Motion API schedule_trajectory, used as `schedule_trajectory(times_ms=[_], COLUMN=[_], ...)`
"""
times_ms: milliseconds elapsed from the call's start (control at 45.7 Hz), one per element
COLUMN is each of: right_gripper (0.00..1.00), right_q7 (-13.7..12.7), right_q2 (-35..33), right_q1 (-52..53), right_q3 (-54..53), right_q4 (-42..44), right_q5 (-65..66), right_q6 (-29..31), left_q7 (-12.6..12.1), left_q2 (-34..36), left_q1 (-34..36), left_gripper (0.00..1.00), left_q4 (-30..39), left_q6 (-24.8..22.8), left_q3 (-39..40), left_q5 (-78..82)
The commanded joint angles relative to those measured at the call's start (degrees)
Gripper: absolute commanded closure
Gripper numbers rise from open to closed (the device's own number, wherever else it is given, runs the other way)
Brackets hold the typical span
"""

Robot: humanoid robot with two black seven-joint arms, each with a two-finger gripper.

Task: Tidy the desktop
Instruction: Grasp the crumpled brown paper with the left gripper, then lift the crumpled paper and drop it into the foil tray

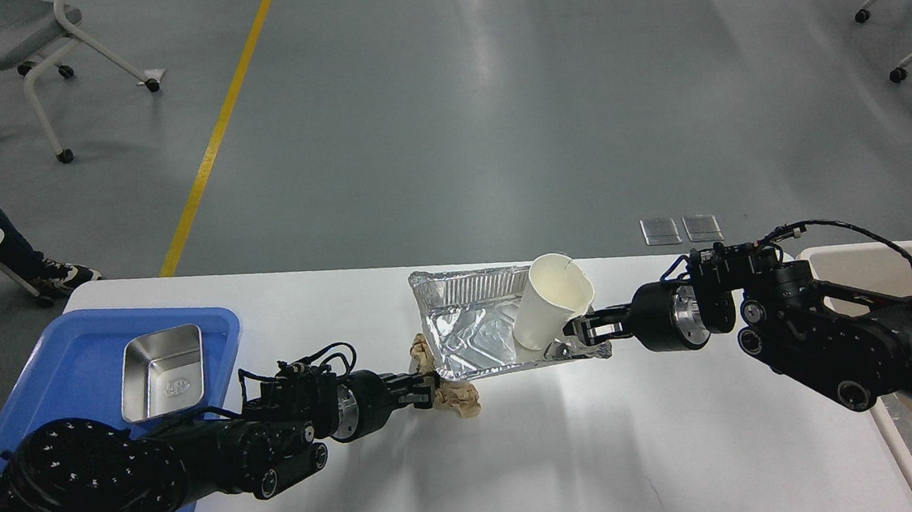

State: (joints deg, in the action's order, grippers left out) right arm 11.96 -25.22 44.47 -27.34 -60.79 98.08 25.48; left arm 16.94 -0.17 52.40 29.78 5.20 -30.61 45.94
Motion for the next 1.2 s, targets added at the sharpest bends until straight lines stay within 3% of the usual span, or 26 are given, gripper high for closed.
schedule_trajectory(times_ms=[0,219,635,875,1182], right_gripper=[1.00,1.00,1.00,1.00,1.00], right_q7=[0.00,0.08,0.08,0.08,0.08], right_q2=[0.00,-0.18,-0.44,-0.44,-0.35], right_q1=[0.00,0.00,-0.09,-0.09,-0.26], right_q3=[0.00,0.00,0.00,0.09,0.09], right_q4=[0.06,0.06,0.06,0.15,0.23], right_q5=[0.00,0.00,0.00,0.00,0.09], right_q6=[0.00,0.00,0.00,0.00,0.00], left_q7=[0.73,1.60,2.84,2.48,1.78], left_q2=[-0.01,1.04,13.52,18.88,29.34], left_q1=[0.15,0.94,2.61,6.21,14.04], left_gripper=[1.00,1.00,1.00,1.00,1.00], left_q4=[0.10,0.45,4.14,5.90,19.51], left_q6=[-0.01,-0.01,-1.59,-9.14,-10.73], left_q3=[0.12,0.20,0.64,5.30,6.00], left_q5=[-0.06,-0.15,-0.32,-1.64,-2.61])
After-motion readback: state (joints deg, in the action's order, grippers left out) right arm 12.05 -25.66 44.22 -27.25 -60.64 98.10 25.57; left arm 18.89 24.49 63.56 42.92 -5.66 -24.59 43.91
